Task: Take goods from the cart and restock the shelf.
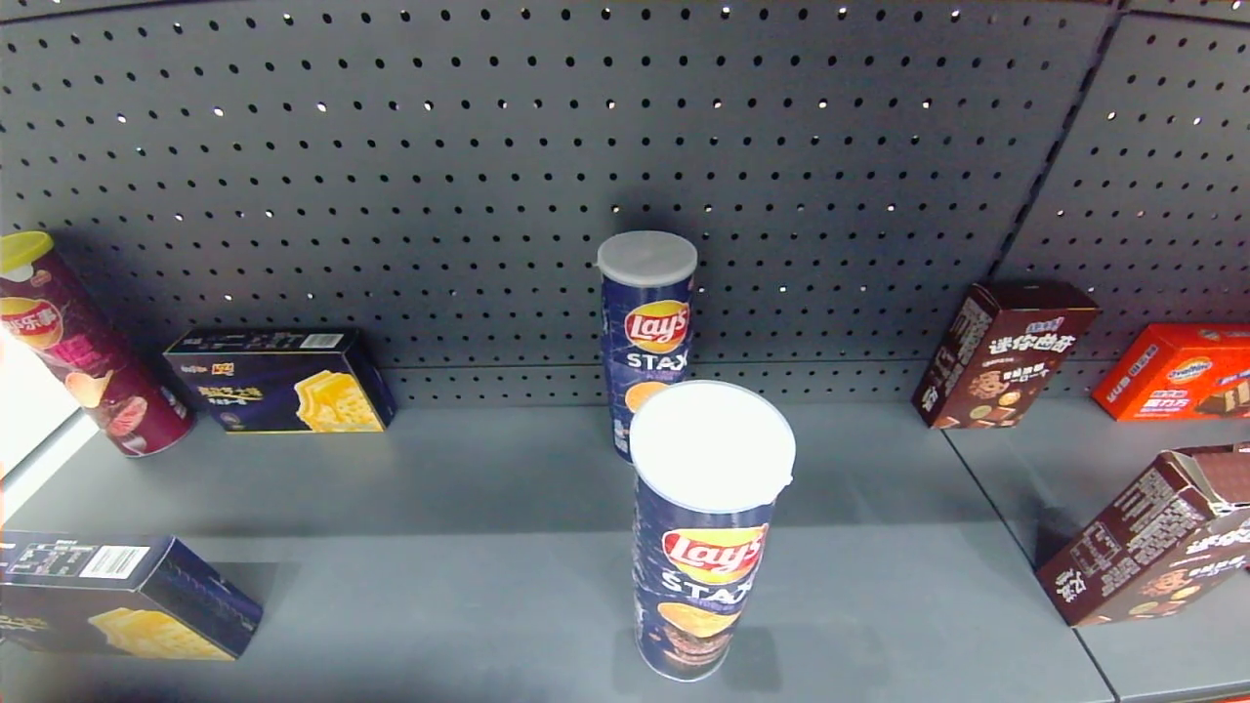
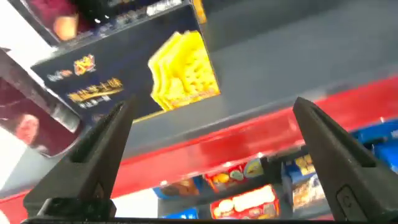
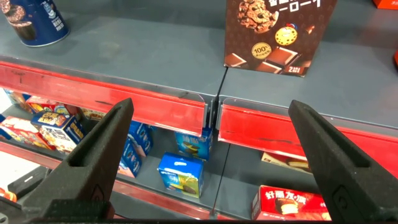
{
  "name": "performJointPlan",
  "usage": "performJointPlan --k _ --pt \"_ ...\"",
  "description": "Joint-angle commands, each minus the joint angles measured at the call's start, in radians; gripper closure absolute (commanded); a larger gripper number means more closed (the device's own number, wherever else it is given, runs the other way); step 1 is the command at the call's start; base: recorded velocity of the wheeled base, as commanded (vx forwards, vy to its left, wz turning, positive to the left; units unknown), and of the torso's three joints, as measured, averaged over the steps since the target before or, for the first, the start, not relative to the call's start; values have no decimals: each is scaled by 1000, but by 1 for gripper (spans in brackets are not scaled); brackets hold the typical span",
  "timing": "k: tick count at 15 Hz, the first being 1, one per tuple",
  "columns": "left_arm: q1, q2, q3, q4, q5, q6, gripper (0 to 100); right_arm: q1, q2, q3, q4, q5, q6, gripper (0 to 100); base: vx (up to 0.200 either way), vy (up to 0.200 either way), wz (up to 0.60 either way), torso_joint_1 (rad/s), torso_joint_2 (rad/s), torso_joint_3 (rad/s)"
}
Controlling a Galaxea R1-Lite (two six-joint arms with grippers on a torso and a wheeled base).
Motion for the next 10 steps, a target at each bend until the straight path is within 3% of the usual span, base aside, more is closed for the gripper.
performJointPlan --k 1,2,3,4,5,7,8,9,10 --pt "1 0 -5 11 2 -141 0 0 1 0 0 0 0 0 0 0 0 0 0 0" --pt "1 0 -3 8 34 -179 0 0 1 -1 0 0 0 0 0 0 0 0 0 0" --pt "1 0 0 8 236 -208 0 0 1 0 0 0 0 0 0 0 0 0 0 0" --pt "1 0 0 7 341 -211 0 0 1 0 0 0 0 0 0 0 0 0 0 0" --pt "1 0 0 7 324 -207 0 0 1 0 0 0 0 0 0 0 0 0 0 0" --pt "0 -2 0 8 173 -211 0 0 1 0 0 0 0 0 0 0 0 0 0 0" --pt "0 0 -2 70 -21 -199 0 0 1 0 0 2 -2 0 0 0 0 0 0 0" --pt "0 0 -3 63 -46 -159 0 0 1 0 0 9 -3 0 0 0 0 0 0 0" --pt "0 0 0 59 -49 -152 0 2 1 0 0 -1 -3 0 0 0 0 0 0 0"
